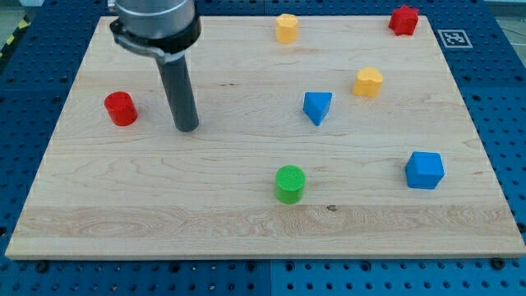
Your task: Push the green circle at the bottom of the blue triangle
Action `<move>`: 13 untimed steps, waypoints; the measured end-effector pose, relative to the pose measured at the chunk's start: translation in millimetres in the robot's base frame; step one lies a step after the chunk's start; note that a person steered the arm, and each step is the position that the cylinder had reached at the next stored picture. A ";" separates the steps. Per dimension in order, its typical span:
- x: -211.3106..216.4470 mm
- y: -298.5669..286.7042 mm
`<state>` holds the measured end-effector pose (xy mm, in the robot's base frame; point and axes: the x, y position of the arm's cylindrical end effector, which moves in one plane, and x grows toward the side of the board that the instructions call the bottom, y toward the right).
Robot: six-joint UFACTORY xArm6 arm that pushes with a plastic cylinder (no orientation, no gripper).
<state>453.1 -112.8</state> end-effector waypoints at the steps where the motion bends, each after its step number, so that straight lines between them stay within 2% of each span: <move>1: 11.6 0.0; 3: 64.9 -12.8; 4: 69.4 -21.1; 5: 80.2 31.8; 7: 130.3 116.2; 13: 137.0 150.9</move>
<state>590.1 38.1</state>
